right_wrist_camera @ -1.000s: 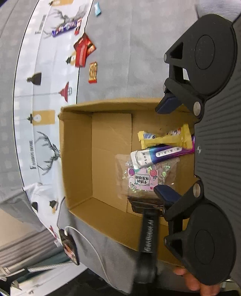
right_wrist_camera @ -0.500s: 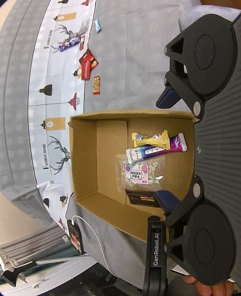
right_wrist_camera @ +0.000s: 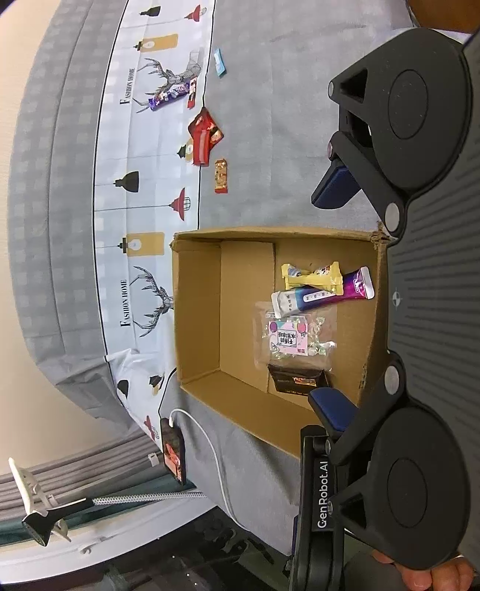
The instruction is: Organize snacks
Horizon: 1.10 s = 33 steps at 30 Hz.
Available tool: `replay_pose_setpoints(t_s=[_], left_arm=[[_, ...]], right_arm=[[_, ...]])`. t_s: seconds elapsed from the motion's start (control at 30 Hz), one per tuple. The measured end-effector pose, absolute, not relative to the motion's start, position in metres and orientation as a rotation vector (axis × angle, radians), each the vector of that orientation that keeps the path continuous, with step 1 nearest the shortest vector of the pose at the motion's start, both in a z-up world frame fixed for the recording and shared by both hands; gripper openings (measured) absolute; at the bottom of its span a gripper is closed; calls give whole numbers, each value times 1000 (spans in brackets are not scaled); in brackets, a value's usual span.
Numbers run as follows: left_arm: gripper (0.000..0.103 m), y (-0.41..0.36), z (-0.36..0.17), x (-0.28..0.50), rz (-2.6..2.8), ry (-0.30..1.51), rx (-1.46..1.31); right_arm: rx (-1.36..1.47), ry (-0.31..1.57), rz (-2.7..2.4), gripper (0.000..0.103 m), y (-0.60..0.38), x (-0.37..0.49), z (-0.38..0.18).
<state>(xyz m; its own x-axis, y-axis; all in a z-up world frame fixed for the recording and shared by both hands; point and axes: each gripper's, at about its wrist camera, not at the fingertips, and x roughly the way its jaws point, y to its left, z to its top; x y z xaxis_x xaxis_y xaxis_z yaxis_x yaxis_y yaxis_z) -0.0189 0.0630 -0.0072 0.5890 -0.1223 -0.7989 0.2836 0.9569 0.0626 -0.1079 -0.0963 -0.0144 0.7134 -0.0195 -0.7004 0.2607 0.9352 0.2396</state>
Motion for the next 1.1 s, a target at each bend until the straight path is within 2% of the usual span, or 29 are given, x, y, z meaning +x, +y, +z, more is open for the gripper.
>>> replay_pose_setpoints(t_s=[1.1], left_arm=[[103,66,-2,-26,-233,891,207]], right_arm=[[337,744,-156,103,-93,-120,-9]])
